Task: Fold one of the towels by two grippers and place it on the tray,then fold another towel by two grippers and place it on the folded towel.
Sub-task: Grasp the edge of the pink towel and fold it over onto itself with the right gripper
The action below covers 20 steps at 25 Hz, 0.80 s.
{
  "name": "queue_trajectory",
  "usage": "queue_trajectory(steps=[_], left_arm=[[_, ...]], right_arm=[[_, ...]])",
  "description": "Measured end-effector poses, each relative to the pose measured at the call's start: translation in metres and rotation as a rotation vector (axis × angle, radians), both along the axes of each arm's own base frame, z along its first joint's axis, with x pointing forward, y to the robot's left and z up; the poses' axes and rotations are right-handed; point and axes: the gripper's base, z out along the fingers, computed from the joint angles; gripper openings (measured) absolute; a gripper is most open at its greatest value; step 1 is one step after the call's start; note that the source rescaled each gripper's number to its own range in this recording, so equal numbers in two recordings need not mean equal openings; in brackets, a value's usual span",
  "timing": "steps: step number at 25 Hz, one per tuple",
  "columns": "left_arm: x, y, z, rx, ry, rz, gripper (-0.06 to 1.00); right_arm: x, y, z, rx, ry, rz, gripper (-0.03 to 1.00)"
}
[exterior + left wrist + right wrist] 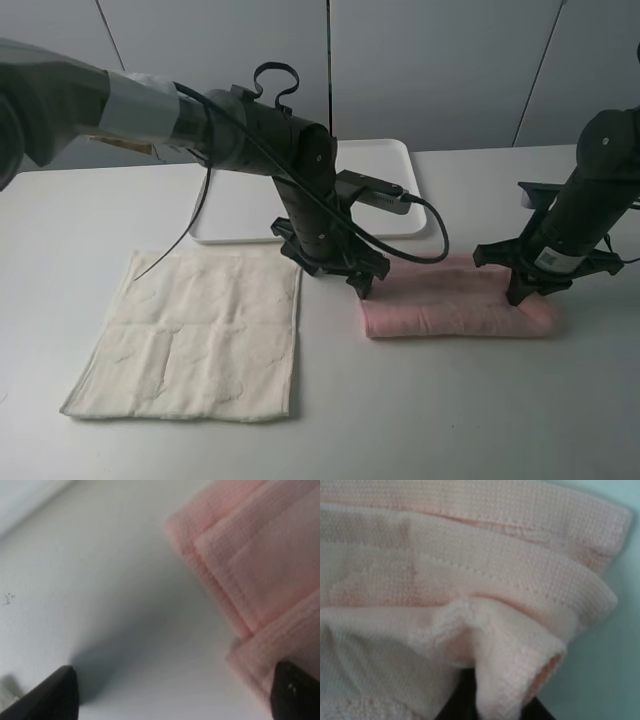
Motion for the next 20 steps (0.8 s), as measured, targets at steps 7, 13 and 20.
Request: queue_trajectory(steps=[7, 13, 20], left_arm=[[0.005, -0.004, -0.001, 0.032, 0.02, -0.014, 0.99], [0.007, -0.005, 0.002, 0.046, 0.026, -0.02, 0.99], [0.008, -0.004, 0.001, 0.063, 0.025, -0.029, 0.99]], right_arm=[[0.0, 0.001, 0.0, 0.01, 0.0, 0.008, 0.05], [-0.001, 0.003, 0.003, 0.046, -0.011, 0.028, 0.05], [-0.011, 0.004, 0.023, 0.069, -0.013, 0.03, 0.05]])
